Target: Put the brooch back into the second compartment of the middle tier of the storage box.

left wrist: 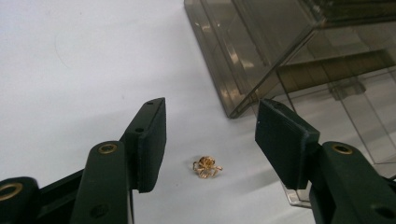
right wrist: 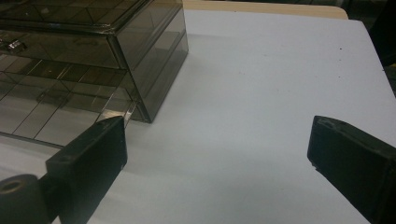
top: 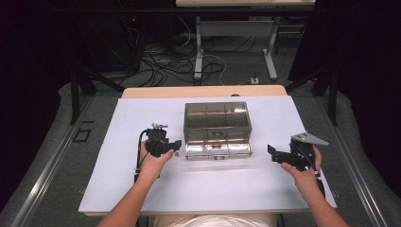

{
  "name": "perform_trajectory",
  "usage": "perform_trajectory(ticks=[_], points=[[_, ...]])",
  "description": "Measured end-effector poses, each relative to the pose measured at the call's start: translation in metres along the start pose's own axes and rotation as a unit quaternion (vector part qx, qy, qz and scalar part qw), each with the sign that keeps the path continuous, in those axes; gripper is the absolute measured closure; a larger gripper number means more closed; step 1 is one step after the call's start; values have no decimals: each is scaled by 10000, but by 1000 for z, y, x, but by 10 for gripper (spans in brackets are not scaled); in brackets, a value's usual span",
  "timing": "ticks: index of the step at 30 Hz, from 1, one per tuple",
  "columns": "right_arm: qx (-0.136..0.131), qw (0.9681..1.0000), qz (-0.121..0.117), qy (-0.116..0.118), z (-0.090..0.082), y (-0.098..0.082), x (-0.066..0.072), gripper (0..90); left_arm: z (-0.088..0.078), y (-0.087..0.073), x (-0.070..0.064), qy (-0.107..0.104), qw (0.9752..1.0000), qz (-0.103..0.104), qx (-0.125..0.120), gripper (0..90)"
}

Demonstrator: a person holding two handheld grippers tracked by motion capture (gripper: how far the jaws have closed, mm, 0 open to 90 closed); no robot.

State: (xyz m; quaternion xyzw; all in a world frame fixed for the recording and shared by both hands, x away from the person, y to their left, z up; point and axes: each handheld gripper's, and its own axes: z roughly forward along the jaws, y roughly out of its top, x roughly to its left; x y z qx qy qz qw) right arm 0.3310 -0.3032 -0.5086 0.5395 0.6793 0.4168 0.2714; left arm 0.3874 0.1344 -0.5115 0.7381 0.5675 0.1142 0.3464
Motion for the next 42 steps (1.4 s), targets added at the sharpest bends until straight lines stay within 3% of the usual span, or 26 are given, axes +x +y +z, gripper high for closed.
perform_trajectory(ticks=[12, 28, 42], points=[[0, 10000, 61, -11, 1, -1, -1, 49, 10, -7, 1, 0, 9996, 46, 285, 453], [26, 10000, 48, 24, 1, -1, -1, 56, 20, -10, 3, -8, 9982, -183, 579, 511], [30, 10000, 32, 17, 2, -1, -2, 61, 26, -11, 2, 8, 9967, -78, 802, 593]])
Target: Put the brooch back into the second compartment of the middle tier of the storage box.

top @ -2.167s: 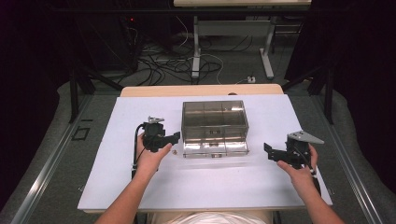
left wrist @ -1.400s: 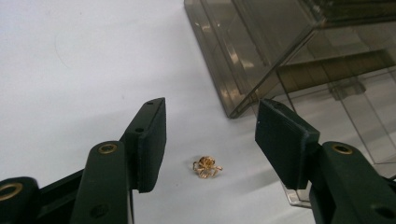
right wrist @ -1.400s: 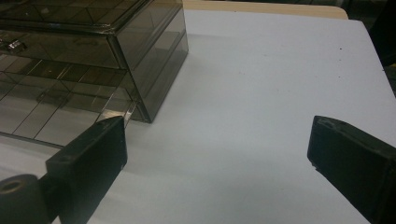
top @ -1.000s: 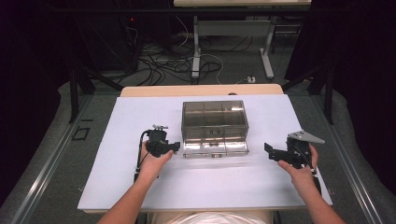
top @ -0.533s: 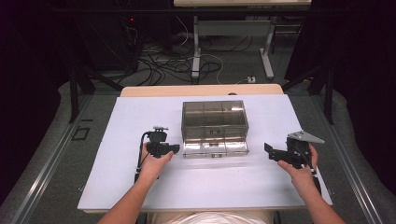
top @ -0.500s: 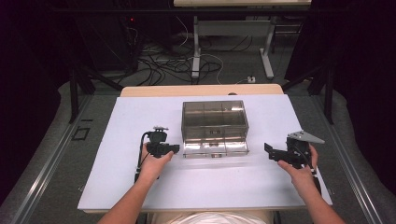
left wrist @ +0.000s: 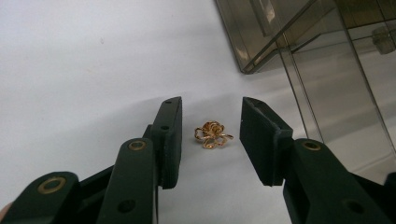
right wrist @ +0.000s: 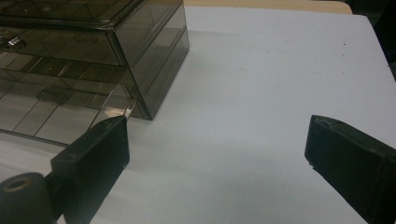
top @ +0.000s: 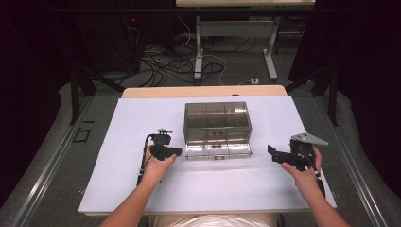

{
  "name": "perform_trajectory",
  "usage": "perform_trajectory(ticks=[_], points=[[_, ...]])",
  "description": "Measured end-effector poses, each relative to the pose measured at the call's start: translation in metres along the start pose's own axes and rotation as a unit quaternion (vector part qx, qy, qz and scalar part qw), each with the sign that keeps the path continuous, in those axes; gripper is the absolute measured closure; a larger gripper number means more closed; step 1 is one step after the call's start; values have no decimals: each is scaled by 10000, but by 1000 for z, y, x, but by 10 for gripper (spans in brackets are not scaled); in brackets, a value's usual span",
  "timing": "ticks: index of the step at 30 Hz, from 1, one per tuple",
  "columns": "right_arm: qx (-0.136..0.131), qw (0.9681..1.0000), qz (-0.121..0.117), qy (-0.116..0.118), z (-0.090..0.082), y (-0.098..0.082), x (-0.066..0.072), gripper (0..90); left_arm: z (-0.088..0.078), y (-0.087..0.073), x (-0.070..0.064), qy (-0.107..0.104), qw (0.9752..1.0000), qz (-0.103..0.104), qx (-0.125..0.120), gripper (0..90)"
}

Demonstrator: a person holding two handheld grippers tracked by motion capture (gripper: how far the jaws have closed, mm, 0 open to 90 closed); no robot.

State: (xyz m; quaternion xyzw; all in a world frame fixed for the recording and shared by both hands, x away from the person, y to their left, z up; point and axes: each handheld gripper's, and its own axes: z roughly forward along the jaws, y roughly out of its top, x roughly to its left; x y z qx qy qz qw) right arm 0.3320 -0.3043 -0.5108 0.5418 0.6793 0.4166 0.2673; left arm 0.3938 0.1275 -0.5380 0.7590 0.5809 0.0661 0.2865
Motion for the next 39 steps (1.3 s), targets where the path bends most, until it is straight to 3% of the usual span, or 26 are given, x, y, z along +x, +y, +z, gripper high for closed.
perform_trajectory(ticks=[39], points=[[69, 10000, 0, 54, 0, 0, -1, 75, 4, 0, -1, -7, 9998, 122, 126, 693]])
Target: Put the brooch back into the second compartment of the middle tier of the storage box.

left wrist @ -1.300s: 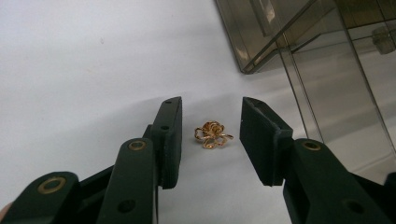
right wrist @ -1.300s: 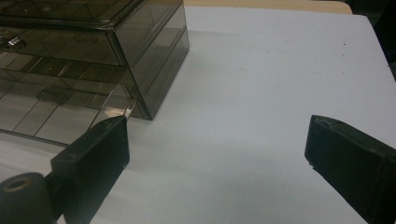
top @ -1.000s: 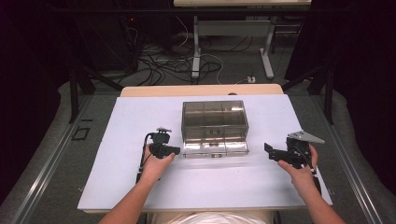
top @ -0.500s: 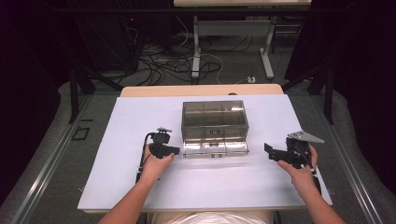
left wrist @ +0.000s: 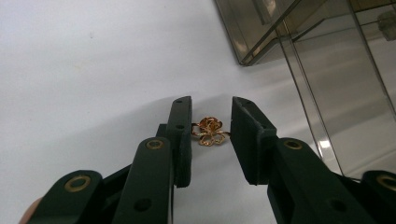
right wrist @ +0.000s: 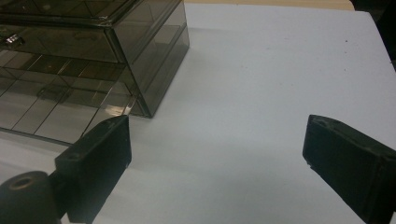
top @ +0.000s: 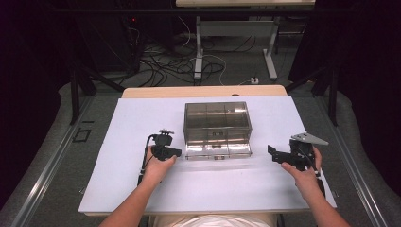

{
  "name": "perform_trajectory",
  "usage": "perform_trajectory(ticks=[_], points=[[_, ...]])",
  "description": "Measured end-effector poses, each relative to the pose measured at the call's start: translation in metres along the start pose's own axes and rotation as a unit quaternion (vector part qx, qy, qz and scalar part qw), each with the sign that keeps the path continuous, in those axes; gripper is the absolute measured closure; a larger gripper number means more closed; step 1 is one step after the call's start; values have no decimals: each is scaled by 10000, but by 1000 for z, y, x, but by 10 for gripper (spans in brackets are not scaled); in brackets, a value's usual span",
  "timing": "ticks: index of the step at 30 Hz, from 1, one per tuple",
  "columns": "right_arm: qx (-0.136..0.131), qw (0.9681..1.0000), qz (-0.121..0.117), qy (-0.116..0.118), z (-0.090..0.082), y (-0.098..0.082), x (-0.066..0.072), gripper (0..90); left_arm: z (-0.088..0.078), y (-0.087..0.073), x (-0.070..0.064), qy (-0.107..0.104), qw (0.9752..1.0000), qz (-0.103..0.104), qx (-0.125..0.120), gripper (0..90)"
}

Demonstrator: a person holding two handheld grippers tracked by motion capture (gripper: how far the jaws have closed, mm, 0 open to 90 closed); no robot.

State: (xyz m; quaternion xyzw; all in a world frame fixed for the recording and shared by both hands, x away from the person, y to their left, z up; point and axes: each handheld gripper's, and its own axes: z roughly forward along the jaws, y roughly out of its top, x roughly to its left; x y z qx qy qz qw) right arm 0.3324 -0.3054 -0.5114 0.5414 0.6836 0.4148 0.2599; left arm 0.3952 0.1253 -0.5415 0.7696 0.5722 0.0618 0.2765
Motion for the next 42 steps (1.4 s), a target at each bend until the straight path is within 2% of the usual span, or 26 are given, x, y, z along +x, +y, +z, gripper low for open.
perform_trajectory(ticks=[17, 21, 42], points=[[-8, 10000, -20, 5, 0, 0, -1, 78, -2, 0, 1, -1, 10000, -45, -44, 693], [-12, 10000, 53, -5, 0, 0, 0, 78, -4, 1, 1, -12, 10000, -47, -21, 693], [-26, 10000, 43, -9, 0, 0, 0, 81, -20, 4, 0, 26, 9997, -61, -248, 694]])
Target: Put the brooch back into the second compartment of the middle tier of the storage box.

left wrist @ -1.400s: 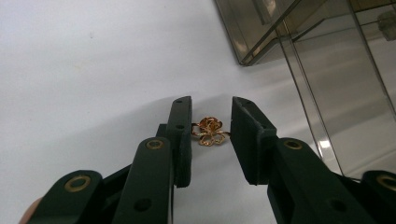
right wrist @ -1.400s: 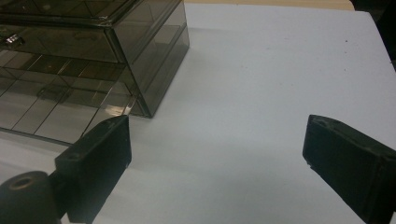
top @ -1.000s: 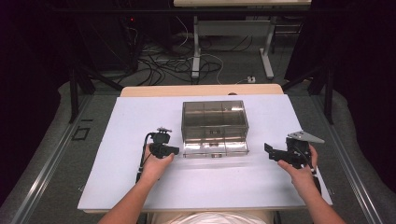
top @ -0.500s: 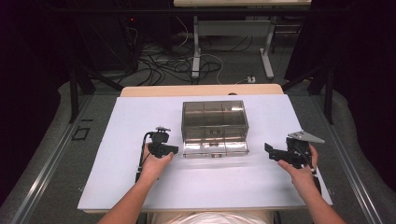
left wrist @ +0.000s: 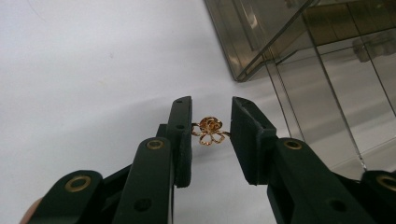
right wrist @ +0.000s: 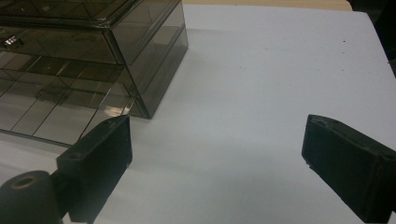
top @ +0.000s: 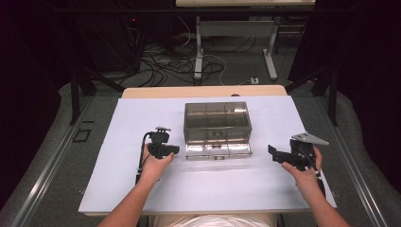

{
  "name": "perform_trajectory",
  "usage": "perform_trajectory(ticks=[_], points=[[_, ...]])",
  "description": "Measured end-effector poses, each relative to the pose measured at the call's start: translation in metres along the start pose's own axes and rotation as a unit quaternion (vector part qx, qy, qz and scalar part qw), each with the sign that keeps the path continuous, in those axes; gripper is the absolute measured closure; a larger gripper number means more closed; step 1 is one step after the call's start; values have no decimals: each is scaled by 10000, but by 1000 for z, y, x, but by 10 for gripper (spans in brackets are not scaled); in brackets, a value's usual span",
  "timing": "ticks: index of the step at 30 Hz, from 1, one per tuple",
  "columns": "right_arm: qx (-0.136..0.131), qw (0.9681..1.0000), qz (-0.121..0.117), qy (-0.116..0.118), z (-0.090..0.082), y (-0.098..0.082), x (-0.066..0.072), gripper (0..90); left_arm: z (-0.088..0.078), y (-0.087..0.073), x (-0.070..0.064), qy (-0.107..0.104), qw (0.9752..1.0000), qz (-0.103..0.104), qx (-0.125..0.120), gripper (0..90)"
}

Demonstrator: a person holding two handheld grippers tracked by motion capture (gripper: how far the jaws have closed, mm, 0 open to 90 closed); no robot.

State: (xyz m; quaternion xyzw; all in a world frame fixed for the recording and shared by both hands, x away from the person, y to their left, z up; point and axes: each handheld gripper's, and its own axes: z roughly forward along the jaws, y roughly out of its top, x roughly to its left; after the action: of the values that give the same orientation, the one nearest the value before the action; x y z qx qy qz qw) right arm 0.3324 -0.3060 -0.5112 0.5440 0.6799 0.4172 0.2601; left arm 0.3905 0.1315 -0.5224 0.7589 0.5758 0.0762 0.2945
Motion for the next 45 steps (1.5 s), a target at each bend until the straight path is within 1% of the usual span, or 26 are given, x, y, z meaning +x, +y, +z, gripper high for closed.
perform_trajectory(ticks=[2, 5, 7, 17, 28, 39, 45], points=[[25, 10000, 22, -32, -1, 0, 1, 80, -2, 0, 0, -6, 10000, -14, -22, 694], [8, 10000, 28, -15, 0, 0, 0, 80, -6, 0, 0, 7, 10000, -36, -88, 694], [26, 10000, -8, -51, -1, 0, 0, 80, -8, 0, 0, 21, 9999, -36, -130, 694], [-1, 10000, -12, -28, -1, 0, -1, 80, -18, 1, -1, -53, 9996, -28, -282, 694], [-9, 10000, -15, -38, -1, 0, 0, 81, -29, 1, -5, -115, 9986, 136, -496, 694], [-1, 10000, -22, -18, 0, 0, -1, 81, -36, 0, -10, -167, 9967, 204, -762, 695], [-14, 10000, -2, -28, 0, 0, -1, 81, -39, -1, -13, -220, 9957, 257, -862, 695]])
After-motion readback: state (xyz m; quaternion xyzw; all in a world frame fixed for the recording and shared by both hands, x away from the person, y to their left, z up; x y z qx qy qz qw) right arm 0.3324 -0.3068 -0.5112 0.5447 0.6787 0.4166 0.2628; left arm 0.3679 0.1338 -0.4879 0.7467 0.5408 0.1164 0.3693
